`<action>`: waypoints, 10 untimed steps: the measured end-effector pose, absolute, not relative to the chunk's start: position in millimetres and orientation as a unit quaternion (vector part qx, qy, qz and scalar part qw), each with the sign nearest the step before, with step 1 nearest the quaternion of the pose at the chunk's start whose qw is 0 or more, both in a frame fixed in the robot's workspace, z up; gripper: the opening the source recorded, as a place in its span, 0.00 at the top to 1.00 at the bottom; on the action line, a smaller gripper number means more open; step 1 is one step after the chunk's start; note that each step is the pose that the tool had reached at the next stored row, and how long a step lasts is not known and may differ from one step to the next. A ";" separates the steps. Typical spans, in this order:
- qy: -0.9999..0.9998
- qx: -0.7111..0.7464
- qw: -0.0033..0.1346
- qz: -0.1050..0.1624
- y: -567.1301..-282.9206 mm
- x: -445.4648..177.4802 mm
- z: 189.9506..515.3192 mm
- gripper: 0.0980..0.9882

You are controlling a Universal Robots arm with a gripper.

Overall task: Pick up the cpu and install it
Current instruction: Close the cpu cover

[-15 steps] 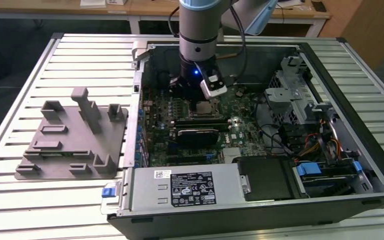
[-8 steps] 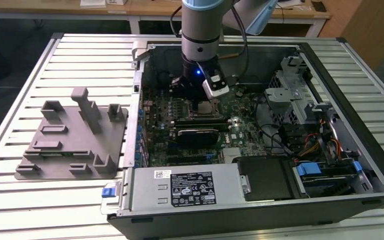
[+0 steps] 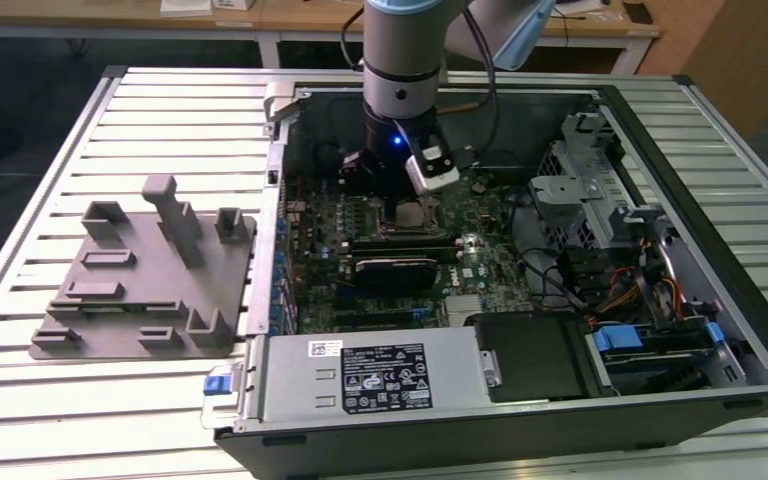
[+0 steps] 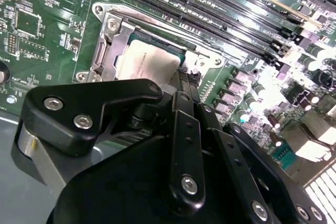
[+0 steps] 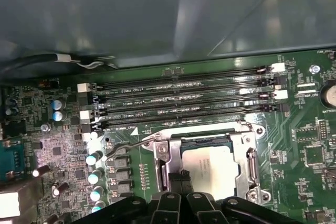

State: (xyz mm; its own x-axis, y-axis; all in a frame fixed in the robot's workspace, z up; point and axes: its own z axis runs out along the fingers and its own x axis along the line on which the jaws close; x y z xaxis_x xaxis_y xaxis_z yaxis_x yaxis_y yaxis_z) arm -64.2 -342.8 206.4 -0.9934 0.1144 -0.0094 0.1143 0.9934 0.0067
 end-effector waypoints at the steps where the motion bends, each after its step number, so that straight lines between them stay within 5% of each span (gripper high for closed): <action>1: 0.998 0.057 0.005 0.003 -342.8 -64.2 208.0 0.99; 10: 0.998 0.057 0.005 0.003 -342.8 -64.2 219.4 0.99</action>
State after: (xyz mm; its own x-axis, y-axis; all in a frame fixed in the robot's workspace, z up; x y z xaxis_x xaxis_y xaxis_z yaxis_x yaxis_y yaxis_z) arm -64.2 -342.8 219.4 -0.9934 0.1144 -0.0094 0.1143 0.9934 0.0066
